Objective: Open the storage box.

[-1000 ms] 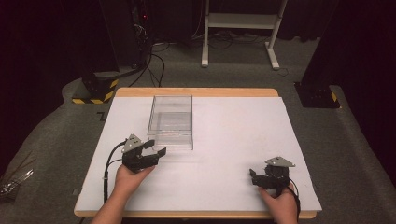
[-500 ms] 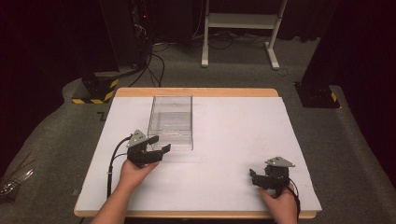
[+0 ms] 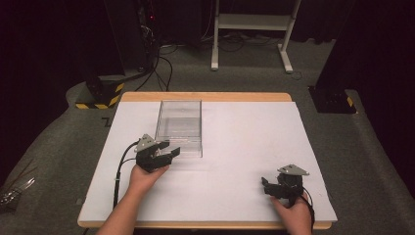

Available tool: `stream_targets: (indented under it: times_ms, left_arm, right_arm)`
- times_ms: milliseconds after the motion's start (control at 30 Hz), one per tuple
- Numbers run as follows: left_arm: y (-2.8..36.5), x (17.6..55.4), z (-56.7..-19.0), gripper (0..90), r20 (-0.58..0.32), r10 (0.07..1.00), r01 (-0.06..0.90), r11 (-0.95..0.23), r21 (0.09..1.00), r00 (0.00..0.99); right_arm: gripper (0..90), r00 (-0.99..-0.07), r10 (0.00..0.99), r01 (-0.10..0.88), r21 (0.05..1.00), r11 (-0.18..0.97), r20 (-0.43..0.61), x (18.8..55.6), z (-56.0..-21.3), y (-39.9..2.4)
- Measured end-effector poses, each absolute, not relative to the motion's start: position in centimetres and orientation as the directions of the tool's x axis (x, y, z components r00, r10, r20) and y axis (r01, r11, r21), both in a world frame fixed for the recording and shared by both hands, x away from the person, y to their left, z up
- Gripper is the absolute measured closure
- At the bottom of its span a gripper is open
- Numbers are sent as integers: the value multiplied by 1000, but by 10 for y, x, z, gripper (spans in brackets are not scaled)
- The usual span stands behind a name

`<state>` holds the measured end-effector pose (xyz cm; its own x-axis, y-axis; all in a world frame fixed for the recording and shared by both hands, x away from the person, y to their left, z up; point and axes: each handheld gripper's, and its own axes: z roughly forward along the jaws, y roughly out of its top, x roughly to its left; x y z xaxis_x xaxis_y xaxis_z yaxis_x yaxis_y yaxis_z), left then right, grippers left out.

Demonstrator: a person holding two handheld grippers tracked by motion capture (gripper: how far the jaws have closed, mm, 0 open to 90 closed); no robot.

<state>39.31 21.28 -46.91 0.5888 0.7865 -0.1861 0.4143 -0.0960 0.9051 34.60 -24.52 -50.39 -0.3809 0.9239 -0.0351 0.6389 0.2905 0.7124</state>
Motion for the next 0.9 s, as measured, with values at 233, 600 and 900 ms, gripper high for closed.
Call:
stream_targets:
  times_ms: [233, 600, 900]
  left_arm:
    - [213, 396, -472, 461, -176, 782, 396, -97, 913, 597]
    - [213, 397, -472, 582, -141, 785, 355, -106, 929, 604]
    - [215, 398, -473, 661, -139, 780, 337, -96, 937, 610]
  right_arm:
    - [148, -385, 922, 635, 714, 295, -39, 346, -504, -245]
    - [162, -390, 920, 632, 715, 299, -39, 345, -504, -245]
    - [164, -391, 919, 630, 717, 299, -40, 345, -504, -245]
